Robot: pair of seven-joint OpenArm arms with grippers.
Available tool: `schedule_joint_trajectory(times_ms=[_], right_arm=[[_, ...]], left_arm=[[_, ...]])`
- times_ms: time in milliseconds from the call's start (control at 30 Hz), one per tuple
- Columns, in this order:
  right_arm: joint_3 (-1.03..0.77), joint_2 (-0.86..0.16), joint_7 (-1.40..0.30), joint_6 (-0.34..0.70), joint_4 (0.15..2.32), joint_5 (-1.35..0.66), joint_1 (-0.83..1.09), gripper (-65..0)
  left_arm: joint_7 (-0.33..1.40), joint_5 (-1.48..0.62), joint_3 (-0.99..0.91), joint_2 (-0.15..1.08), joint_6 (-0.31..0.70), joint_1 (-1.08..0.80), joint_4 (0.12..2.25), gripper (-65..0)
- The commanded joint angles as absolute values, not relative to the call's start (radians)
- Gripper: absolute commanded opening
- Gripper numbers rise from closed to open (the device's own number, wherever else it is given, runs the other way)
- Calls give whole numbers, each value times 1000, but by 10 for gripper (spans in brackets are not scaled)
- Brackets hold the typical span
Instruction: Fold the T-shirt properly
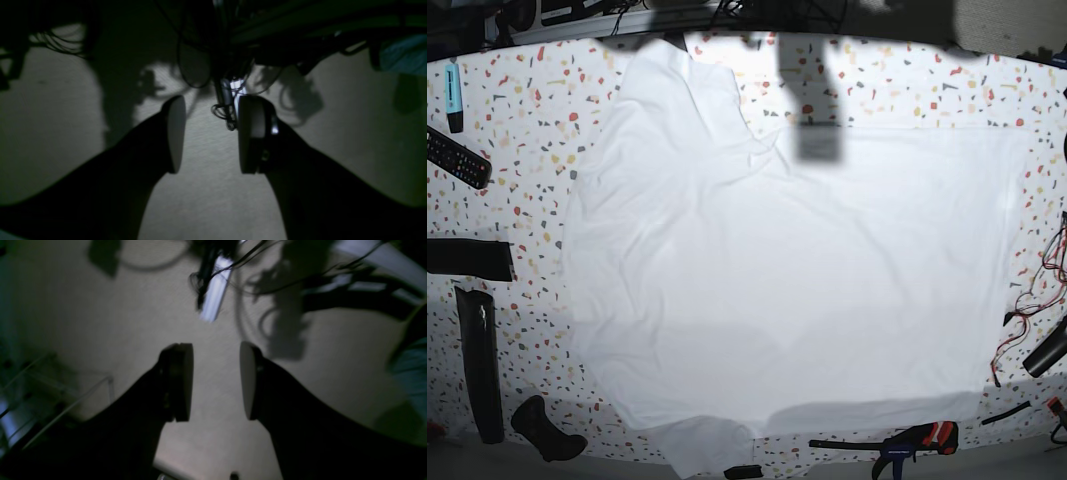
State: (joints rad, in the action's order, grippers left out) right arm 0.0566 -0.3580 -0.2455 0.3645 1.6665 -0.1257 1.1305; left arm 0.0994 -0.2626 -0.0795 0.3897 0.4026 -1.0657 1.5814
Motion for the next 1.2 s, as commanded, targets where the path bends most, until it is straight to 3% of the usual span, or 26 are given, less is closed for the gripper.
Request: schedule_joint_trajectory(times_ms=[0, 267, 533, 967, 1100, 1167], right_arm=[[43, -361, -237, 382, 1707, -131, 1154, -415], [-40, -382, -246, 470, 1911, -135, 1129, -415], [-40, -464, -342, 475, 2077, -134, 1046, -415], [-40, -465, -351, 474, 2123, -135, 833, -415], [-40, -466, -466, 477, 2139, -114, 785, -415], [-39, -480, -524, 527, 2172, -72, 777, -415]], left_arm=[[82, -270, -101, 397, 411, -1093, 1624, -396], [83, -270, -187, 397, 412, -1084, 1826, -396], [83, -270, -189, 399, 412, -973, 1943, -396], [82, -269, -189, 400, 412, -775, 1963, -396], [99, -77, -189, 407, 415, -735, 1964, -396], [130, 48, -189, 439, 415, -727, 1964, -396]])
